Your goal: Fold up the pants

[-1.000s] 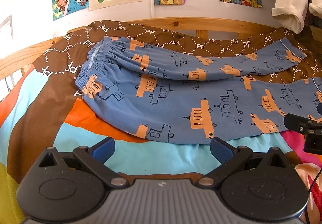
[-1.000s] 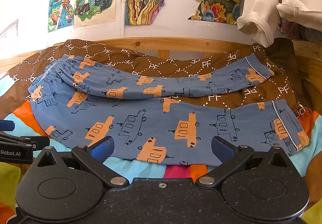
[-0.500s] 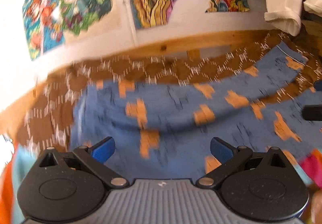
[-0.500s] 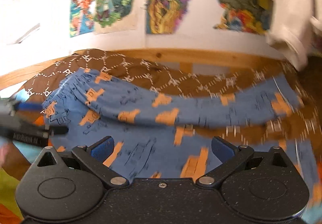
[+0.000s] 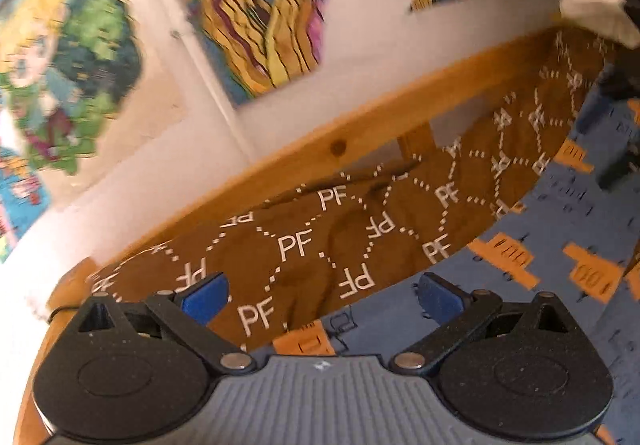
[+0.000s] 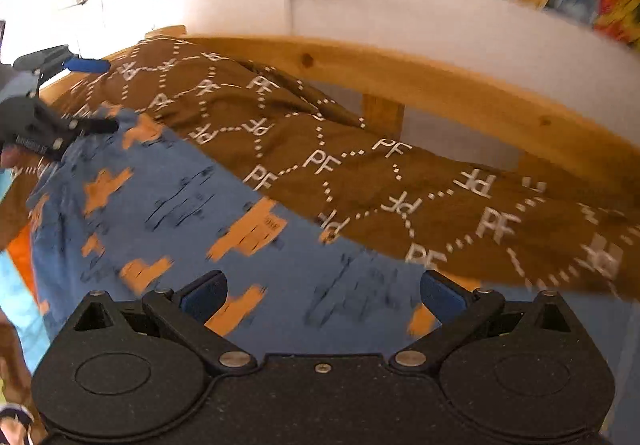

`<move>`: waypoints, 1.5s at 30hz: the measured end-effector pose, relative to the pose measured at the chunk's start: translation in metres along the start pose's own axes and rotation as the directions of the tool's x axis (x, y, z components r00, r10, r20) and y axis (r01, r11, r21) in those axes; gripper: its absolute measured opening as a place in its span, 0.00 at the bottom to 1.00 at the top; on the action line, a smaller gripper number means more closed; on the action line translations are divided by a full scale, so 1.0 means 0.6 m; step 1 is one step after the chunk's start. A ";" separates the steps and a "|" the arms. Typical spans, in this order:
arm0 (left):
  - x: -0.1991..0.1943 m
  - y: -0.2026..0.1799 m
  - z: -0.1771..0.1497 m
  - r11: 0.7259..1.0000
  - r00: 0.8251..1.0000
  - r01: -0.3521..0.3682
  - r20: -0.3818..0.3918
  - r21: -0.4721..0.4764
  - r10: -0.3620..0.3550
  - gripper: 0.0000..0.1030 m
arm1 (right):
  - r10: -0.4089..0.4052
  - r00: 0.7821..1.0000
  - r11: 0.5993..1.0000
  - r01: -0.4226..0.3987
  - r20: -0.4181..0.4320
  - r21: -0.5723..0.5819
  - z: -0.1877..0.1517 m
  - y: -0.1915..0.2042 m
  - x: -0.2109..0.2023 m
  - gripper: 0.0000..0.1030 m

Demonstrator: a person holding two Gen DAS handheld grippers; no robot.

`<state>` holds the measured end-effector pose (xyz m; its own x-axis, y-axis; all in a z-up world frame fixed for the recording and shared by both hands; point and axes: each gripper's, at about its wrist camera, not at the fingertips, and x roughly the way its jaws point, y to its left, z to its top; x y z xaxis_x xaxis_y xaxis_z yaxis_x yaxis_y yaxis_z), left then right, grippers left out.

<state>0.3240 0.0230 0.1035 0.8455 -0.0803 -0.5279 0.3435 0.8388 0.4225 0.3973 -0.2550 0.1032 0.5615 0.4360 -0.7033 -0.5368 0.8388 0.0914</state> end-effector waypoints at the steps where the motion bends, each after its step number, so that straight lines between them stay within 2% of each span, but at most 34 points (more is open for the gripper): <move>1: 0.018 0.006 0.004 1.000 1.000 -0.003 -0.008 0.011 0.003 1.00 | 0.022 1.000 1.000 -0.023 -0.021 -0.002 0.016 -0.016 0.024 0.99; 3: 0.046 0.011 0.009 1.000 1.000 0.007 -0.022 0.017 -0.006 1.00 | 0.040 0.998 0.999 -0.042 -0.046 -0.024 0.036 -0.036 0.057 0.98; 5: 0.068 0.015 0.011 0.997 0.997 0.069 -0.033 0.017 -0.069 0.96 | 0.040 0.996 0.998 -0.044 -0.076 -0.050 0.055 -0.053 0.089 0.88; 7: 0.084 0.015 0.014 0.989 0.989 0.139 -0.049 0.044 -0.137 0.92 | 0.054 0.992 0.995 -0.063 -0.112 -0.082 0.069 -0.064 0.113 0.83; 10: 0.102 0.007 0.019 0.963 0.969 0.245 -0.059 0.114 -0.240 0.90 | 0.074 0.985 0.987 -0.094 -0.153 -0.132 0.082 -0.072 0.133 0.71; 12: 0.112 -0.001 0.022 0.937 0.949 0.315 -0.074 0.149 -0.307 0.89 | 0.108 0.978 0.979 -0.136 -0.176 -0.152 0.086 -0.076 0.142 0.68; 15: 0.134 -0.017 0.029 0.902 0.922 0.386 -0.123 0.193 -0.368 0.86 | 0.149 0.961 0.967 -0.191 -0.232 -0.170 0.089 -0.078 0.157 0.66; 18: 0.162 -0.026 0.031 0.882 0.894 0.431 -0.217 0.189 -0.391 0.72 | 0.168 0.947 0.961 -0.219 -0.272 -0.169 0.083 -0.083 0.167 0.66; 19: 0.173 -0.029 0.030 0.883 0.891 0.429 -0.253 0.193 -0.378 0.57 | 0.171 0.941 0.961 -0.225 -0.293 -0.162 0.080 -0.086 0.172 0.66; 21: 0.187 -0.038 0.024 0.885 0.889 0.414 -0.303 0.215 -0.343 0.42 | 0.162 0.928 0.957 -0.230 -0.335 -0.176 0.073 -0.086 0.180 0.65; 22: 0.186 -0.041 0.022 0.878 0.886 0.422 -0.308 0.226 -0.346 0.35 | 0.144 0.930 0.954 -0.221 -0.339 -0.201 0.071 -0.083 0.180 0.63; 23: 0.185 -0.047 0.021 0.871 0.882 0.431 -0.314 0.237 -0.351 0.23 | 0.141 0.928 0.951 -0.225 -0.345 -0.214 0.070 -0.080 0.179 0.55; 24: 0.184 -0.054 0.019 0.868 0.881 0.434 -0.317 0.242 -0.352 0.18 | 0.136 0.927 0.949 -0.223 -0.350 -0.221 0.070 -0.078 0.179 0.49; 25: 0.183 -0.060 0.018 0.868 0.883 0.430 -0.316 0.250 -0.347 0.10 | 0.122 0.928 0.950 -0.212 -0.352 -0.228 0.070 -0.077 0.180 0.36; 26: 0.180 -0.068 0.017 0.870 0.891 0.417 -0.309 0.264 -0.333 0.04 | 0.111 0.929 0.951 -0.202 -0.354 -0.232 0.070 -0.075 0.179 0.28; 27: 0.176 -0.074 0.016 0.873 0.901 0.399 -0.299 0.280 -0.315 0.02 | 0.102 0.929 0.951 -0.195 -0.357 -0.238 0.069 -0.073 0.178 0.24; 28: 0.170 -0.080 0.015 0.878 0.911 0.379 -0.284 0.293 -0.299 0.01 | 0.089 0.930 0.950 -0.187 -0.355 -0.251 0.068 -0.070 0.177 0.14; 29: 0.163 -0.086 0.013 0.886 0.924 0.351 -0.265 0.303 -0.275 0.01 | 0.079 0.933 0.947 -0.180 -0.351 -0.267 0.066 -0.066 0.174 0.08; 31: 0.149 -0.093 0.013 0.905 0.948 0.288 -0.225 0.314 -0.224 0.00 | 0.047 0.942 0.941 -0.153 -0.332 -0.301 0.059 -0.057 0.169 0.03; 35: 0.119 -0.094 0.021 0.944 0.981 0.169 -0.144 0.285 -0.132 0.00 | -0.016 0.966 0.931 -0.080 -0.258 -0.356 0.048 -0.037 0.154 0.01; 37: 0.107 -0.098 0.030 0.946 0.995 0.092 -0.076 0.311 -0.071 0.00 | -0.070 0.978 0.928 -0.009 -0.197 -0.372 0.048 -0.028 0.144 0.01; 39: 0.103 -0.094 0.048 0.948 1.000 0.019 -0.009 0.318 -0.017 0.00 | -0.155 0.983 0.913 0.102 -0.103 -0.394 0.057 -0.019 0.132 0.01; 41: 0.113 -0.085 0.068 0.954 0.999 -0.047 0.030 0.297 0.040 0.00 | -0.226 0.974 0.887 0.201 -0.010 -0.417 0.071 -0.013 0.123 0.01; 43: 0.135 -0.079 0.086 0.955 0.996 -0.093 0.039 0.280 0.085 0.00 | -0.296 0.951 0.846 0.304 0.088 -0.438 0.091 -0.006 0.123 0.01; 45: 0.158 -0.073 0.093 0.958 0.995 -0.104 0.025 0.269 0.101 0.01 | -0.322 0.939 0.838 0.342 0.119 -0.425 0.110 -0.008 0.135 0.01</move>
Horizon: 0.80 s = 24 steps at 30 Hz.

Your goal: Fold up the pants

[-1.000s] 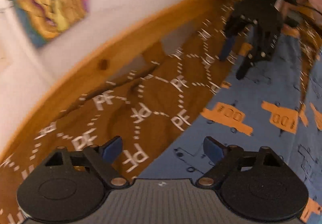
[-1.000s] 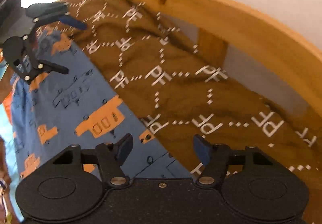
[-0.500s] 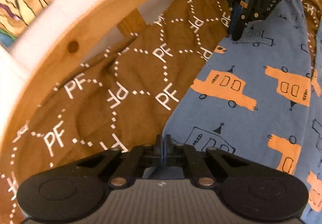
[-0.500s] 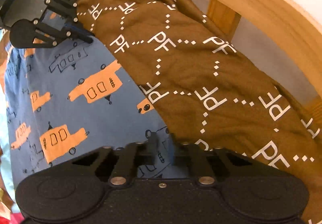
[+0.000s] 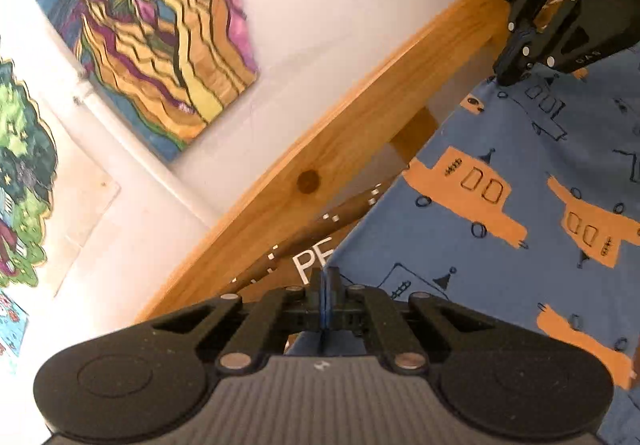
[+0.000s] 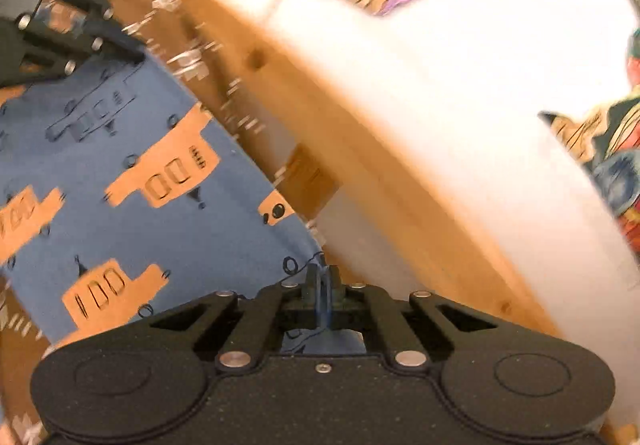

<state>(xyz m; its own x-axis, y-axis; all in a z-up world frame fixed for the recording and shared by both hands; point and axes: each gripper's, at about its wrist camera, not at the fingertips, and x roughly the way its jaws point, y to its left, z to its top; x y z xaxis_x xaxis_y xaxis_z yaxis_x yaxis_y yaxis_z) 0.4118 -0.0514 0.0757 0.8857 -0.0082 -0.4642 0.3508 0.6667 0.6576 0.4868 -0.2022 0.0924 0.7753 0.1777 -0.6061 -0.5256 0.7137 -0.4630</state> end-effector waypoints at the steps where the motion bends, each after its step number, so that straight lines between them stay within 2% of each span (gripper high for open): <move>1: 0.014 -0.003 0.000 1.000 1.000 -0.010 -0.008 0.003 0.010 0.01 | -0.008 1.000 1.000 0.008 -0.009 0.000 0.007 0.000 0.013 0.01; 5: 0.048 -0.007 -0.011 0.999 0.998 -0.042 -0.038 -0.008 0.042 0.02 | -0.034 0.998 0.998 0.031 -0.048 -0.056 0.013 0.024 0.066 0.01; 7: 0.050 -0.006 -0.018 0.999 0.998 -0.046 -0.030 0.007 0.046 0.06 | -0.044 0.997 0.997 0.040 -0.066 -0.073 0.010 0.034 0.088 0.01; 9: 0.040 0.005 -0.022 1.000 1.000 -0.022 0.000 0.010 0.022 0.17 | -0.046 0.996 0.996 0.040 -0.081 -0.076 0.007 0.036 0.101 0.02; 10: 0.028 0.014 -0.026 1.000 1.000 -0.006 0.004 -0.011 0.006 0.35 | -0.046 0.996 0.997 0.040 -0.081 -0.069 0.007 0.033 0.102 0.06; 11: 0.018 0.031 -0.030 0.999 1.000 0.017 0.006 -0.052 -0.017 0.56 | -0.039 0.996 0.998 0.034 -0.076 -0.058 0.008 0.028 0.101 0.13; 12: 0.004 0.051 -0.034 0.994 0.999 0.041 0.008 -0.101 -0.040 0.61 | -0.030 0.997 0.999 0.027 -0.067 -0.046 0.007 0.019 0.094 0.21; 13: -0.013 0.075 -0.042 0.985 0.997 0.073 0.020 -0.157 -0.070 0.64 | -0.014 0.998 0.999 0.012 -0.061 -0.036 0.008 0.012 0.088 0.38; 14: -0.030 0.101 -0.052 0.972 0.994 0.106 0.029 -0.209 -0.102 0.66 | 0.014 0.999 0.999 -0.016 -0.050 -0.028 0.007 0.003 0.077 0.50; 16: -0.053 0.149 -0.069 0.954 0.988 0.151 0.048 -0.259 -0.144 0.75 | 0.086 0.996 0.996 -0.086 -0.013 -0.015 0.007 -0.013 0.053 0.59; 17: -0.065 0.169 -0.080 0.951 0.986 0.165 0.059 -0.261 -0.155 0.78 | 0.118 0.993 0.993 -0.118 0.005 -0.010 0.008 -0.018 0.043 0.66; 19: -0.080 0.201 -0.099 0.946 0.980 0.199 0.062 -0.255 -0.189 0.79 | 0.172 0.984 0.985 -0.172 0.046 -0.007 0.014 -0.023 0.033 0.72; 21: -0.087 0.222 -0.115 0.936 0.975 0.224 0.049 -0.273 -0.219 0.78 | 0.214 0.974 0.977 -0.211 0.071 -0.041 0.029 -0.015 0.037 0.72; 24: -0.090 0.238 -0.132 0.901 0.956 0.286 0.033 -0.326 -0.292 0.78 | 0.238 0.969 0.968 -0.232 0.060 -0.090 0.060 0.021 0.049 0.64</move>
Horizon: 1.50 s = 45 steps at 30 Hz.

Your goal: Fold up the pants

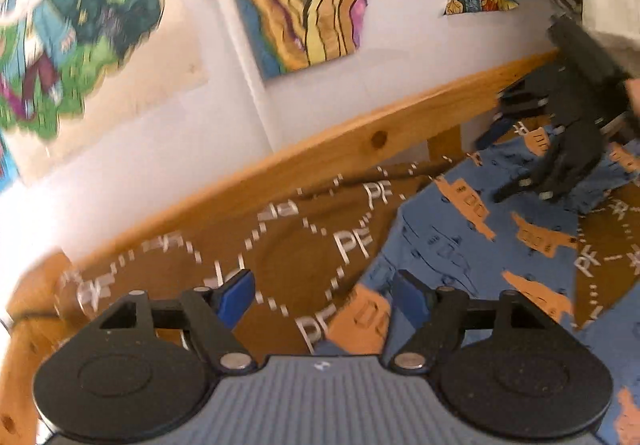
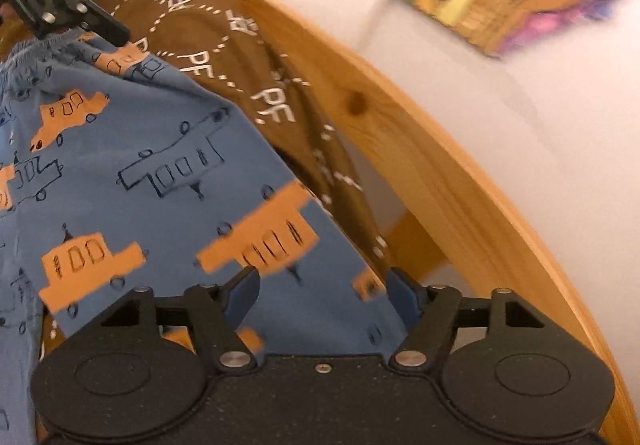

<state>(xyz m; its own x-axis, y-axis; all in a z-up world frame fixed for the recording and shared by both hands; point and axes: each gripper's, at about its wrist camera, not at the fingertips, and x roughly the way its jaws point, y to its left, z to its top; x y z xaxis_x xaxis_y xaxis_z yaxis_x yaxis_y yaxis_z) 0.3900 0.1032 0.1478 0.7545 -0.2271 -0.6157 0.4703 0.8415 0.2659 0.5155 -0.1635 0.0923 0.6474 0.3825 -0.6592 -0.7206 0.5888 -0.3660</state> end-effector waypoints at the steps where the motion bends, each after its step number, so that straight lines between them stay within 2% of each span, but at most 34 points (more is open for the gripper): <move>1: 0.002 0.003 -0.003 0.999 0.999 0.028 -0.020 -0.020 -0.028 0.74 | 0.015 1.000 1.000 -0.015 -0.004 -0.007 0.008 0.003 0.014 0.59; 4: 0.010 0.008 -0.007 0.993 0.992 0.108 -0.064 -0.038 -0.111 0.65 | 0.024 1.000 1.000 -0.024 -0.012 -0.019 0.028 0.007 0.040 0.51; 7: 0.027 0.010 -0.007 0.997 0.990 0.080 -0.116 -0.016 -0.082 0.50 | 0.040 0.999 0.999 -0.040 -0.028 -0.023 0.046 0.002 0.051 0.44; 11: 0.047 0.036 0.000 0.989 0.979 0.065 -0.184 -0.131 -0.089 0.34 | 0.044 0.997 0.999 -0.045 -0.062 -0.020 0.062 0.002 0.063 0.31; 12: 0.047 0.038 0.002 0.987 0.977 0.066 -0.190 -0.145 -0.093 0.28 | 0.041 0.997 0.999 -0.043 -0.071 -0.024 0.067 0.007 0.068 0.28; 13: 0.046 0.038 0.004 0.987 0.976 0.062 -0.198 -0.148 -0.091 0.10 | 0.041 0.996 0.998 -0.044 -0.076 -0.034 0.071 0.010 0.071 0.23; 14: 0.045 0.037 0.005 0.986 0.974 0.056 -0.208 -0.154 -0.088 0.06 | 0.041 0.996 0.998 -0.044 -0.081 -0.039 0.074 0.014 0.073 0.16; 17: 0.030 0.023 0.009 0.991 0.981 0.010 -0.189 -0.136 -0.035 0.04 | 0.022 0.996 0.999 -0.026 -0.089 -0.038 0.071 0.027 0.061 0.04; 19: 0.013 0.014 0.009 0.995 0.986 -0.024 -0.164 -0.100 0.008 0.03 | 0.005 0.998 1.000 -0.007 -0.068 -0.030 0.069 0.031 0.040 0.01; 22: -0.017 -0.006 0.012 0.997 0.991 -0.073 -0.115 -0.036 0.069 0.03 | -0.020 0.999 1.000 0.020 -0.025 -0.014 0.064 0.042 -0.002 0.00; 25: -0.057 -0.024 0.010 0.996 0.995 -0.090 -0.044 0.013 0.091 0.03 | -0.056 0.998 0.998 0.057 0.026 -0.015 0.054 0.065 -0.058 0.00; 31: -0.131 -0.084 0.000 0.976 0.987 -0.159 0.033 0.151 0.156 0.03 | -0.098 0.989 0.995 0.100 0.110 -0.015 0.012 0.143 -0.162 0.00; 33: -0.161 -0.117 -0.015 0.952 0.982 -0.190 0.064 0.242 0.179 0.03 | -0.099 0.986 0.995 0.103 0.131 -0.021 0.001 0.175 -0.189 0.00; 36: -0.191 -0.163 -0.047 0.908 0.980 -0.199 0.080 0.369 0.183 0.03 | -0.090 0.985 0.996 0.091 0.150 -0.003 -0.021 0.223 -0.236 0.00; 39: -0.218 -0.207 -0.089 0.852 0.980 -0.199 0.076 0.485 0.185 0.03 | -0.070 0.985 0.998 0.067 0.155 0.018 -0.048 0.273 -0.273 0.00; 42: -0.228 -0.242 -0.132 0.810 0.979 -0.197 0.067 0.553 0.193 0.03 | -0.059 0.988 0.998 0.056 0.145 0.025 -0.078 0.328 -0.296 0.00; 45: -0.220 -0.268 -0.174 0.787 0.980 -0.179 0.033 0.590 0.198 0.03 | -0.046 0.992 0.999 0.044 0.117 0.017 -0.108 0.381 -0.293 0.00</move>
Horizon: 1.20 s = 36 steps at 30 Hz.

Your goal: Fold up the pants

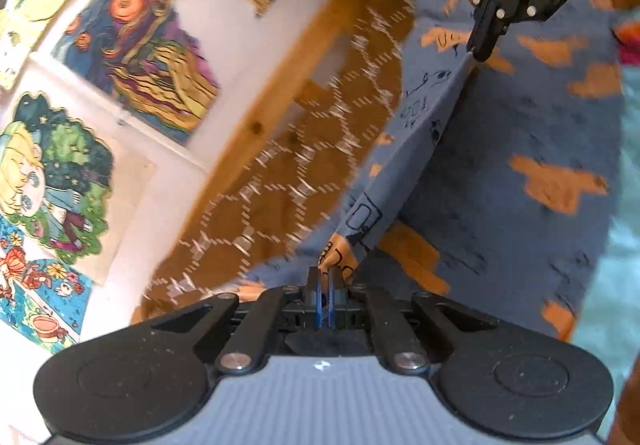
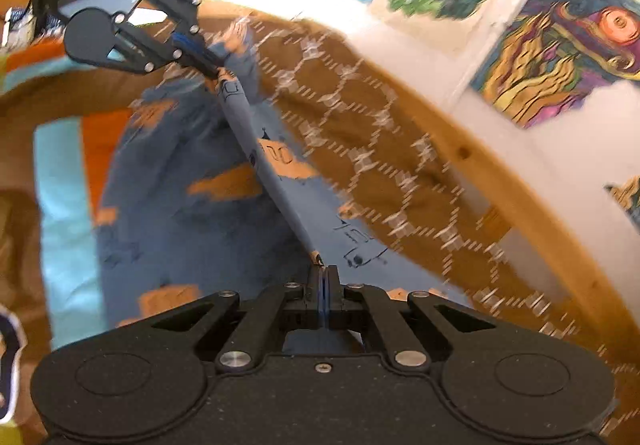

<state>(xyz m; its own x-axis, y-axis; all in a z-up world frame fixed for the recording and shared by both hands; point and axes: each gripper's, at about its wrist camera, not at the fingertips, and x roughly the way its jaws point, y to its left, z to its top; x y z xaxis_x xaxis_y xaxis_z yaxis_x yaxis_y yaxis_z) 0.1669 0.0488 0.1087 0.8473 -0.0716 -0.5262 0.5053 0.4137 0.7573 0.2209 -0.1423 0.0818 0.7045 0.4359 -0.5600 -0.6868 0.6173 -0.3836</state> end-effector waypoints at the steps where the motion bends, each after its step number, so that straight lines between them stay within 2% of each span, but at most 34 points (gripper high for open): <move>1: 0.002 -0.013 -0.005 1.000 1.000 0.011 -0.012 0.002 -0.011 0.03 | 0.011 1.000 1.000 -0.011 -0.012 0.016 -0.010 0.017 0.003 0.00; 7: 0.003 -0.066 -0.040 0.999 0.998 0.035 -0.044 0.000 -0.035 0.03 | 0.044 0.998 0.996 -0.041 -0.052 0.073 -0.063 0.103 0.019 0.00; 10: -0.003 -0.084 -0.050 0.999 0.998 0.031 -0.049 -0.015 -0.032 0.03 | 0.023 0.998 0.999 -0.020 -0.056 0.047 -0.075 0.130 0.018 0.00; 14: -0.002 -0.105 -0.057 1.000 0.997 0.023 -0.069 -0.001 -0.023 0.04 | -0.001 0.999 0.998 0.005 -0.048 0.070 -0.085 0.138 0.021 0.00; 16: -0.002 -0.110 -0.062 1.000 0.997 0.017 -0.079 0.002 -0.016 0.07 | -0.012 0.999 0.998 0.016 -0.046 0.067 -0.086 0.138 0.025 0.00; 20: -0.001 -0.106 -0.067 1.000 0.995 -0.002 -0.097 -0.014 0.001 0.12 | -0.037 0.998 0.999 0.037 -0.043 0.006 -0.088 0.149 0.029 0.05; 24: 0.000 -0.103 -0.071 1.000 0.994 -0.007 -0.106 -0.018 0.005 0.07 | -0.055 0.997 0.998 0.053 -0.056 -0.041 -0.094 0.159 0.041 0.08; 25: 0.000 -0.103 -0.070 1.000 0.994 -0.008 -0.106 -0.014 0.006 0.05 | -0.058 0.997 0.997 0.056 -0.058 -0.047 -0.096 0.160 0.044 0.08; 27: 0.000 -0.104 -0.068 1.000 0.995 -0.012 -0.103 -0.002 0.011 0.04 | -0.067 0.996 0.997 0.064 -0.061 -0.051 -0.097 0.160 0.046 0.00; 31: -0.006 -0.098 -0.066 1.000 0.997 -0.031 -0.077 -0.001 0.030 0.03 | -0.084 0.995 0.994 0.079 -0.060 -0.078 -0.092 0.160 0.037 0.00; 36: -0.017 -0.093 -0.074 0.998 0.999 0.006 -0.050 0.061 -0.003 0.03 | -0.113 0.991 0.959 0.091 -0.068 -0.270 -0.062 0.187 -0.007 0.00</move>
<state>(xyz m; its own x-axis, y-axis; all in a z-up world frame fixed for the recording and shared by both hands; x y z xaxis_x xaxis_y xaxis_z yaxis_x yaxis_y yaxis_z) 0.1230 0.0668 0.0549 0.8367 -0.0275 -0.5470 0.5194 0.3567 0.7765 0.1345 -0.0991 0.0137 0.7637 0.3179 -0.5619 -0.6428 0.4548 -0.6164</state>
